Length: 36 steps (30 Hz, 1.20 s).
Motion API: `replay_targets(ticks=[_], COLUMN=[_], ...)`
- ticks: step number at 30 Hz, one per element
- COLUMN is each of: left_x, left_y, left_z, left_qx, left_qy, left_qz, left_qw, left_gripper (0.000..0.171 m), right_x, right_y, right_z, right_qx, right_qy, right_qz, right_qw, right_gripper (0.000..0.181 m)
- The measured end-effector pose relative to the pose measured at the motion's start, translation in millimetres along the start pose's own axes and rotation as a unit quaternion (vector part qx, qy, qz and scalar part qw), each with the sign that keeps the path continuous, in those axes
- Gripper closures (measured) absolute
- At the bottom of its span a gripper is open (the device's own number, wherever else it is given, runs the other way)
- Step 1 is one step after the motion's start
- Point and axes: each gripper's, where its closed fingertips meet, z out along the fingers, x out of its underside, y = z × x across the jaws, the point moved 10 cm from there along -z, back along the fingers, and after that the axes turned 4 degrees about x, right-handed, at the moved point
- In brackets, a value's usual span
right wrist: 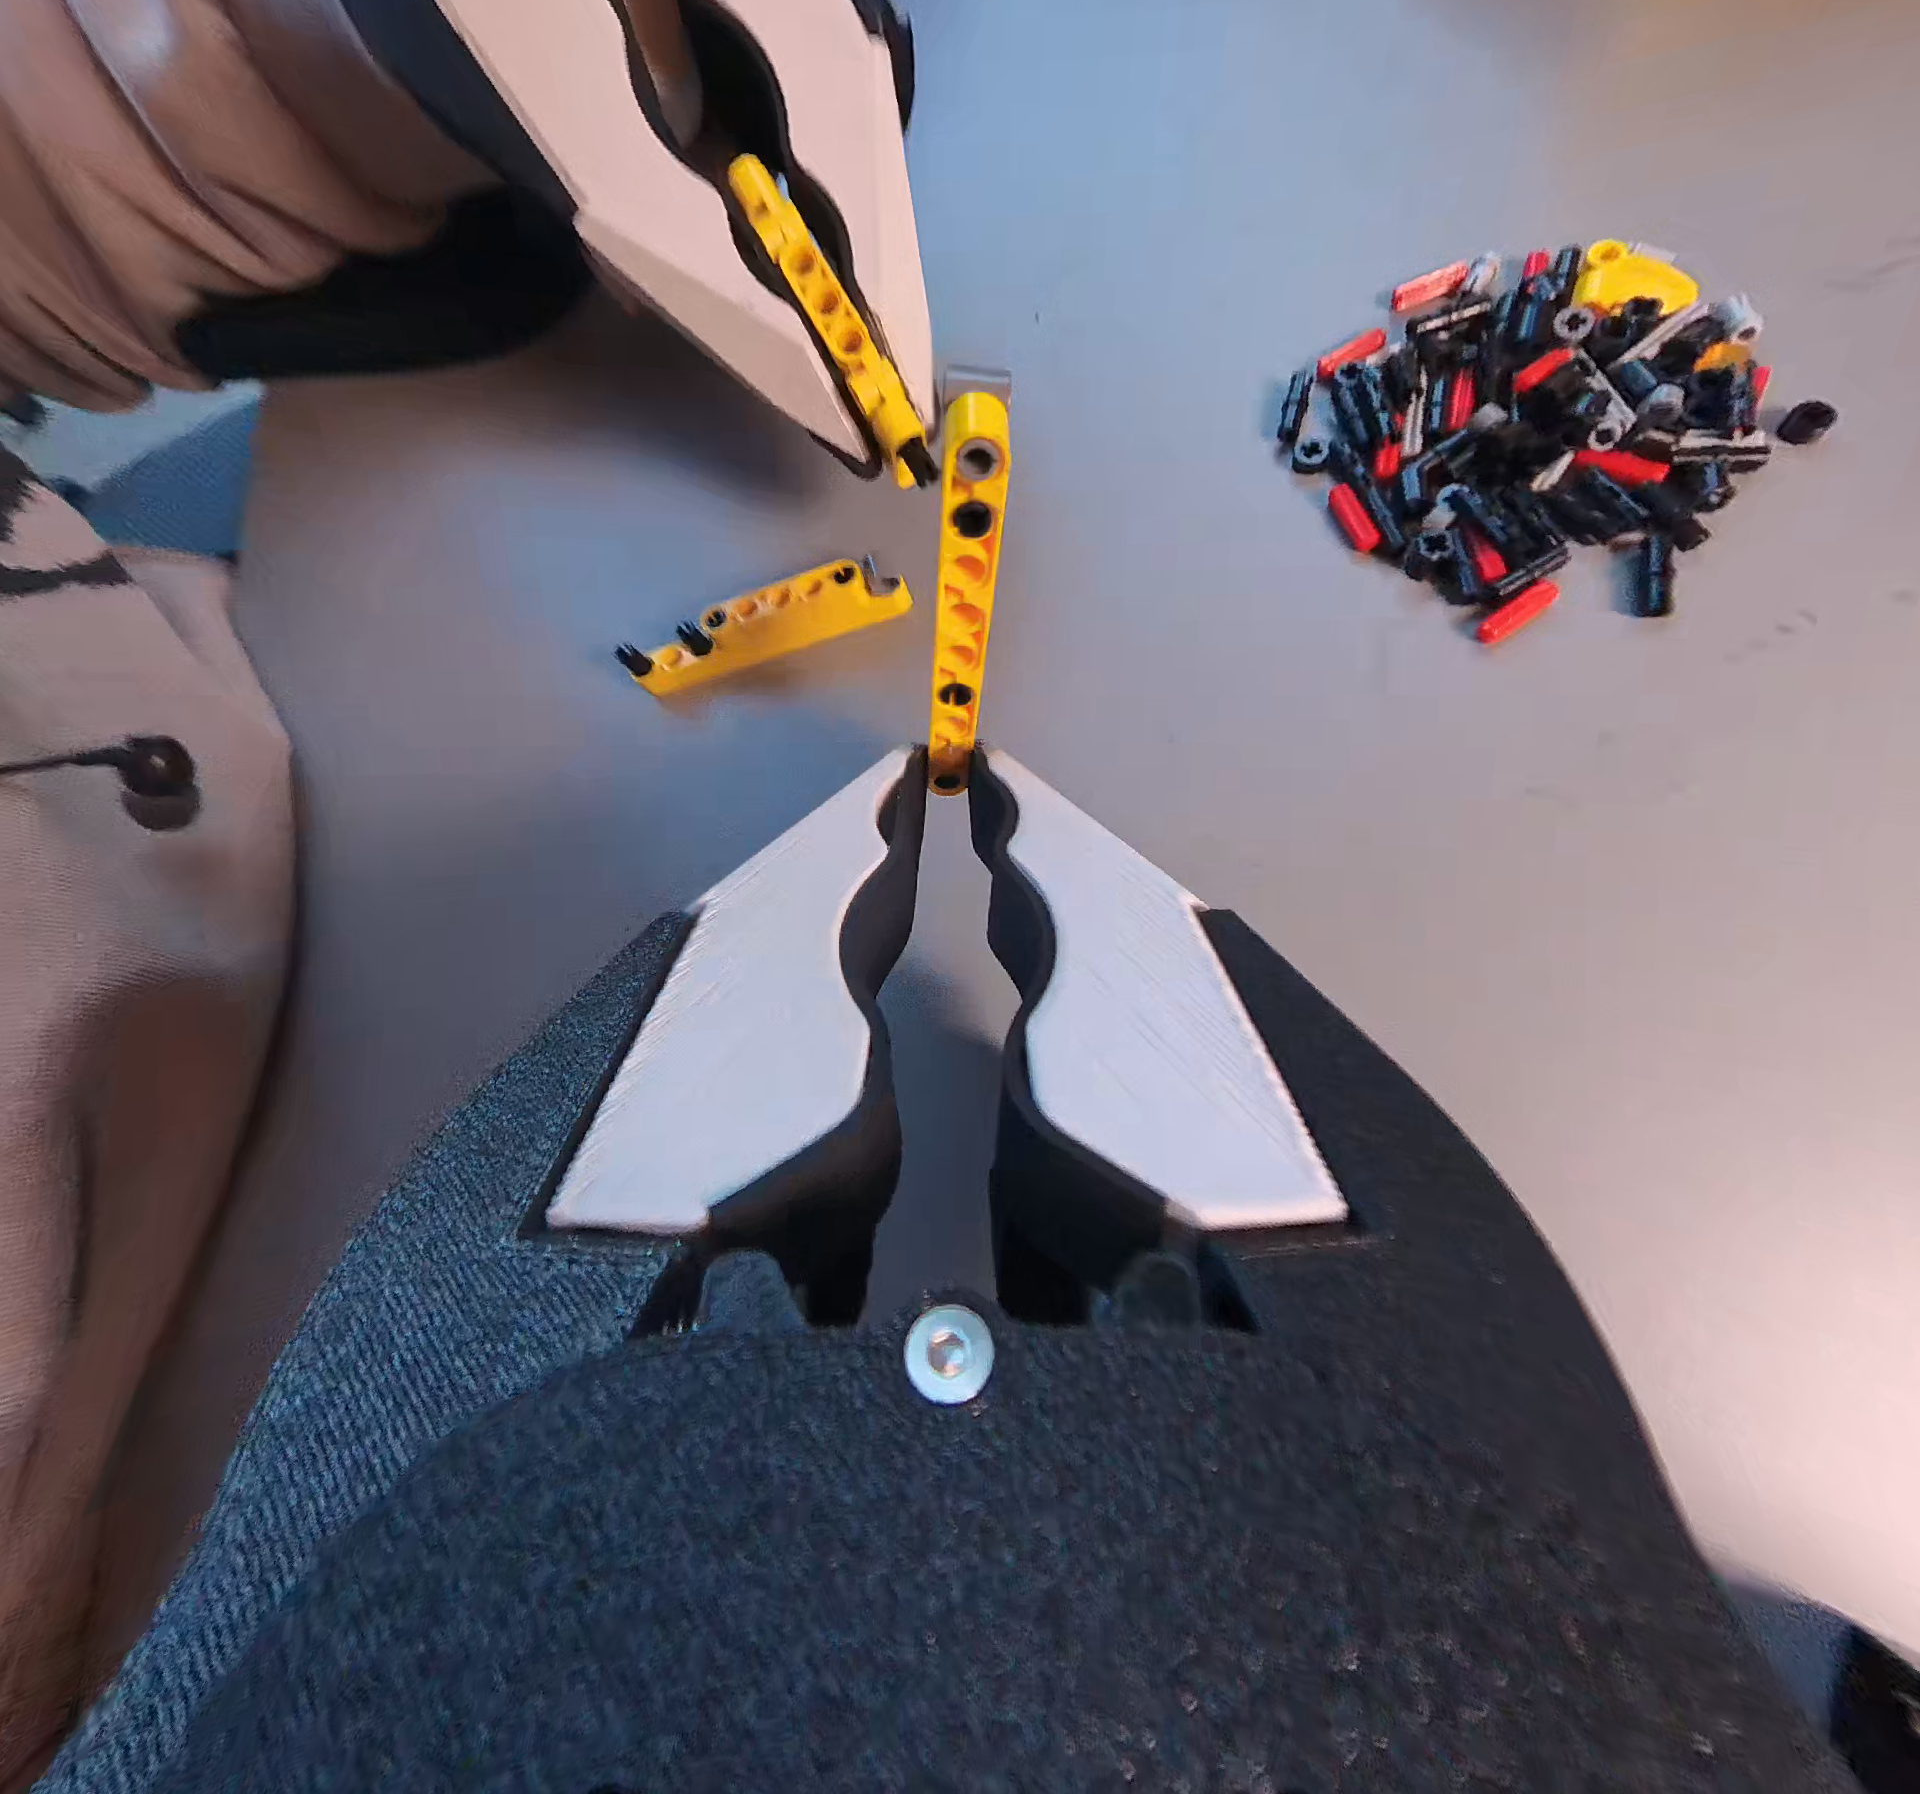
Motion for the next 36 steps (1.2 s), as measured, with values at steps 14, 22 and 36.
replay_targets(ticks=[14,22,36], left_x=[-14,-25,-26], left_y=[-9,-25,-30], left_z=[-11,-15,-12], left_qx=[0.065,0.134,0.148], left_qy=[-0.128,-0.206,-0.209], left_qz=[0.013,0.02,0.023], left_qw=[0.99,0.969,0.966], left_gripper=[0.165,0.164,0.164], right_x=[-12,-38,-38], right_y=[13,43,46], right_z=[-16,-27,-26], right_qx=[0.036,-0.065,-0.074], right_qy=[-0.015,-0.222,-0.246], right_qz=[-0.092,-0.097,-0.104], right_qw=[0.995,0.968,0.961], right_gripper=[0.161,0.158,0.174])
